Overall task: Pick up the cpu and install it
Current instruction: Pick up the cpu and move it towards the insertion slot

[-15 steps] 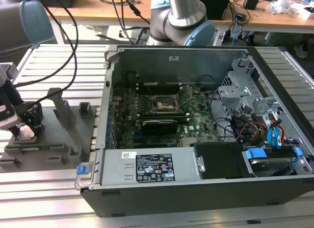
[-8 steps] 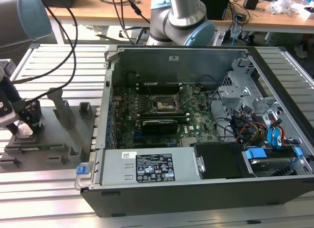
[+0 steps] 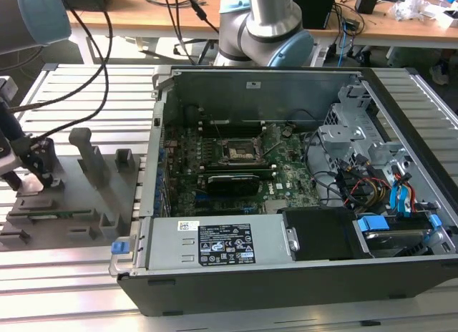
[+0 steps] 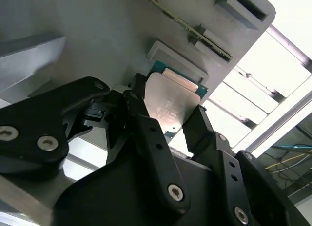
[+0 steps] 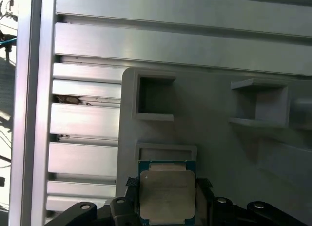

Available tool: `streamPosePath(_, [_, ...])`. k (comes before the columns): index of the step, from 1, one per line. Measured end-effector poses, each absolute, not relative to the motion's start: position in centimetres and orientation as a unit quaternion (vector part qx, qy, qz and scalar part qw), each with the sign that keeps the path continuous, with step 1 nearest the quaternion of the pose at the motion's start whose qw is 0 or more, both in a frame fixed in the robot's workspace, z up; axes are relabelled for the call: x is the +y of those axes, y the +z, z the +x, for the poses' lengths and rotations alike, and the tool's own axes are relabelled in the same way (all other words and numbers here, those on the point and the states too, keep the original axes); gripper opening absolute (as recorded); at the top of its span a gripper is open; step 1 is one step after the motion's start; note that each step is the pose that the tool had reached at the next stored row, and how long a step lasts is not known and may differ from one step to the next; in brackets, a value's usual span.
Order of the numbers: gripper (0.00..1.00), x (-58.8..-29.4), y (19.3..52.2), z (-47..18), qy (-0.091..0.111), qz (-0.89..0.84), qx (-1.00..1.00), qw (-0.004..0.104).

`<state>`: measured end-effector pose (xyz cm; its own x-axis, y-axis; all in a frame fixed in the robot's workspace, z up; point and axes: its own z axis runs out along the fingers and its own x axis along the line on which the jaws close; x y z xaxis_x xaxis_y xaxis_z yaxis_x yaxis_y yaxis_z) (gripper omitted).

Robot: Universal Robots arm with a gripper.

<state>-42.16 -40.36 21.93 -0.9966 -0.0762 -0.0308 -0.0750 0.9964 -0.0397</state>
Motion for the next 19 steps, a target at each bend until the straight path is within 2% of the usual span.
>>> streamPosePath(19, [0.55,-40.4,26.7,-42.2,-0.019,-0.038,0.999,0.016])
